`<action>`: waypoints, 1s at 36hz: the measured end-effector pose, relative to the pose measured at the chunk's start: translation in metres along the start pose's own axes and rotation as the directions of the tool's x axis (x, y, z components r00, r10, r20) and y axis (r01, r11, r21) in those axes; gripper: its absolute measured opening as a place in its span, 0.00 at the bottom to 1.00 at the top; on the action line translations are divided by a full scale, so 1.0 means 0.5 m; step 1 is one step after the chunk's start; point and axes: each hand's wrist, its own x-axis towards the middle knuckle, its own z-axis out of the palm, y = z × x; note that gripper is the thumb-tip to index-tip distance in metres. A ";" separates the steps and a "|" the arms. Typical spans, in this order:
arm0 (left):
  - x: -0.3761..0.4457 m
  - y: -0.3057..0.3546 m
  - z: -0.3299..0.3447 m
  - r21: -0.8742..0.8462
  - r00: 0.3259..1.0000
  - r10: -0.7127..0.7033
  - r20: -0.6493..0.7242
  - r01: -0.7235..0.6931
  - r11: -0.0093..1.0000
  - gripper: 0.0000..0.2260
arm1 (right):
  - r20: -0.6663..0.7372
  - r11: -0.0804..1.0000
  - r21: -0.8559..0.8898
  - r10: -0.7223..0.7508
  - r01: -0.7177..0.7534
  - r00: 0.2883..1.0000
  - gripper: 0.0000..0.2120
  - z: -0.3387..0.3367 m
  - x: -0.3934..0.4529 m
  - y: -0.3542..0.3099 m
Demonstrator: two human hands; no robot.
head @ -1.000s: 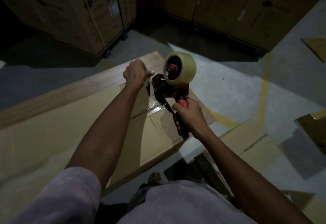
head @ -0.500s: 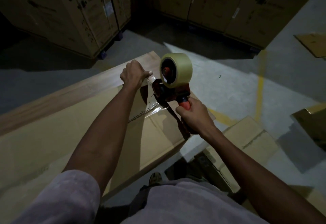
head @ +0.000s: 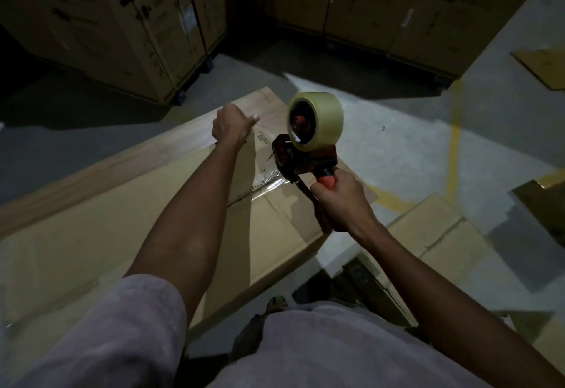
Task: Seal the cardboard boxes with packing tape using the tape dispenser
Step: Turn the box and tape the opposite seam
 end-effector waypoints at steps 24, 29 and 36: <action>-0.130 -0.024 0.033 0.257 0.925 0.323 -0.201 -0.268 0.928 0.09 | 0.051 0.999 -0.034 -0.010 0.011 0.999 0.07 -0.002 0.007 0.014; -0.127 -0.025 0.037 0.253 0.913 0.337 -0.230 -0.278 0.927 0.09 | 0.068 0.998 -0.054 -0.032 0.036 0.997 0.07 -0.005 0.004 0.013; -0.119 -0.033 0.040 0.261 0.927 0.332 -0.175 -0.281 0.923 0.11 | 0.082 0.996 -0.077 -0.028 0.035 0.996 0.10 -0.011 0.000 0.007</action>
